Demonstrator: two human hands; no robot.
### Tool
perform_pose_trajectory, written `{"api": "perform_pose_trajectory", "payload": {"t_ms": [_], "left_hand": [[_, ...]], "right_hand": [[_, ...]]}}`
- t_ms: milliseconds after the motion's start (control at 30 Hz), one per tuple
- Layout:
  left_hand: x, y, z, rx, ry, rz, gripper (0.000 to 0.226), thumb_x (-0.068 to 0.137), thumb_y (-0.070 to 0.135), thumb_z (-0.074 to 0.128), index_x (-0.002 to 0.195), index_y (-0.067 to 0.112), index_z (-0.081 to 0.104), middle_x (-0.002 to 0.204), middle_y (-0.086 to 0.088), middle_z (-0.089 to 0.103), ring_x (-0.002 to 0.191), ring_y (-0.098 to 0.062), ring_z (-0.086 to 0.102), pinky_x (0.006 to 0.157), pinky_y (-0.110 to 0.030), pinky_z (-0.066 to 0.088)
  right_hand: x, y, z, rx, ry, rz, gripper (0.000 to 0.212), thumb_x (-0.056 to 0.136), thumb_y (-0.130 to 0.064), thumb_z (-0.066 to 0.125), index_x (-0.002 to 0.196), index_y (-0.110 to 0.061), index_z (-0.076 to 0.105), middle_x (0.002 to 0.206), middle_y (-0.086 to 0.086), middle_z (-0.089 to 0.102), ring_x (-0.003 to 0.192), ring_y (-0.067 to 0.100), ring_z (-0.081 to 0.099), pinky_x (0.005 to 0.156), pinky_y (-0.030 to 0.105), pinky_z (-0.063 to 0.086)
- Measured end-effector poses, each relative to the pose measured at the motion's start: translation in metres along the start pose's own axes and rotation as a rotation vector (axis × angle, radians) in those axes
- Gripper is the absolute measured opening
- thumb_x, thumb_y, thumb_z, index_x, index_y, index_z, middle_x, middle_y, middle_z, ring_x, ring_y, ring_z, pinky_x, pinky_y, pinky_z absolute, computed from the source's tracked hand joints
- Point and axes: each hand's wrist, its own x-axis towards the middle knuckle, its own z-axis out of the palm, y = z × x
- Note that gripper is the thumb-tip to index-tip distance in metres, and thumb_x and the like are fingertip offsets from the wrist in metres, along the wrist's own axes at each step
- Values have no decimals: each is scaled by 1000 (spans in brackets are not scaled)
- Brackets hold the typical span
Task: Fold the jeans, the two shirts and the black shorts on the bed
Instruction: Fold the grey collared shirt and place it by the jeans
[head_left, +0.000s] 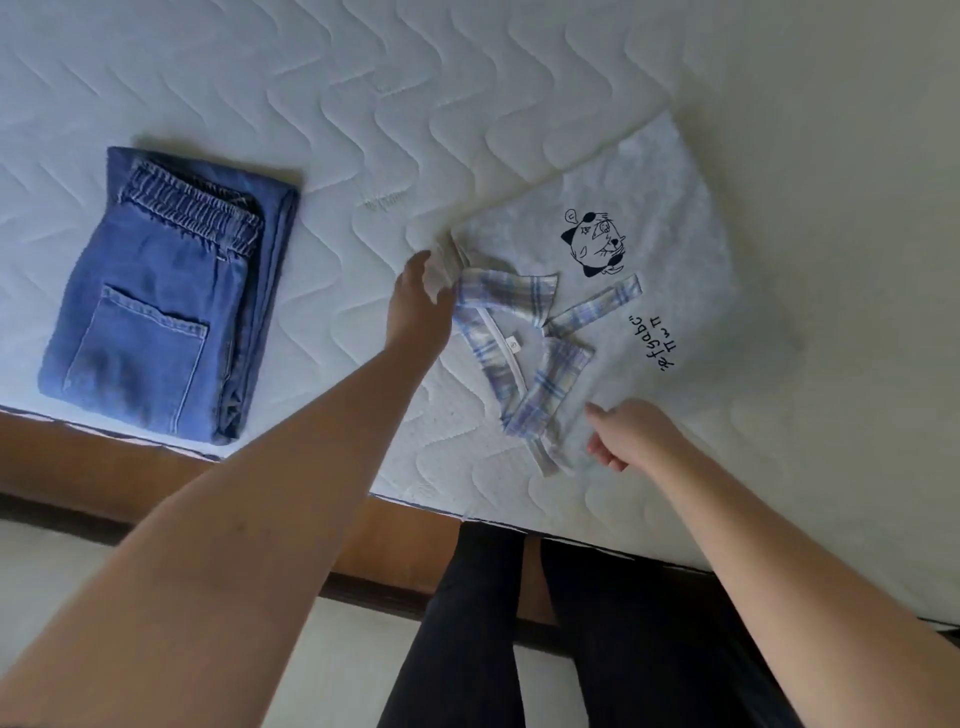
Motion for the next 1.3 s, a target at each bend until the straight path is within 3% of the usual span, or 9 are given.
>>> {"api": "perform_pose_trajectory", "payload": {"t_ms": [133,267,467,633,767,900,1033,1167,1300], "left_hand": [[-52,-9,14,-154,80,-76,48,98,14,50,144,23,43,137,-2,56,122,-18,54,98,-23,40],[-90,-8,41,-304,144,-223,38,99,23,50,137,23,48,123,0,59,106,-16,59,86,-29,48],[-146,-24,95,-505,146,-480,59,90,43,65,141,21,42,122,2,58,107,-16,59,86,-35,52],[-172,-25,119,-500,160,-576,58,87,43,71,133,18,48,108,3,64,92,-13,61,63,-20,41],[-188,-17,133,-441,122,-584,54,85,45,73,127,17,54,106,5,64,91,-15,60,64,-23,43],[-189,-11,142,-525,84,-649,57,81,49,75,123,15,59,102,0,67,89,-20,62,66,-26,45],[-190,-1,147,-456,55,-646,33,87,36,73,104,9,64,81,-7,61,67,-21,51,58,-31,40],[-192,2,148,-515,101,-607,20,89,26,72,100,11,62,91,-10,67,84,-28,65,75,-42,54],[-191,-3,145,-750,137,-657,9,91,16,70,96,16,62,98,-8,66,87,-23,69,87,-39,58]], "right_hand": [[10,-18,-42,-125,392,-374,36,99,-38,41,97,-13,66,88,4,70,82,24,63,70,31,44],[44,-26,-56,-446,668,-708,49,96,-37,48,142,-21,46,135,7,56,123,30,52,99,44,40],[92,-23,-72,-813,636,-787,70,98,-51,33,157,-20,11,165,0,7,150,20,13,118,43,12],[118,-28,-87,-906,363,-684,74,99,-60,19,155,-23,-14,161,-5,-25,148,12,-20,120,37,-11],[104,-6,-108,-707,538,-844,64,101,-45,37,156,-23,14,165,0,6,151,21,4,121,45,4],[100,47,-149,-394,718,-516,71,91,-40,58,152,-17,29,154,12,32,141,32,30,111,47,27],[105,89,-171,-40,508,-253,67,77,-49,76,125,-7,54,123,15,61,115,33,58,92,40,46],[103,116,-174,-83,470,-270,48,83,-45,72,106,-3,66,99,11,69,94,31,66,74,34,49],[98,142,-162,80,486,-279,38,86,-43,68,86,-6,63,87,13,70,72,32,69,70,47,58]]}}
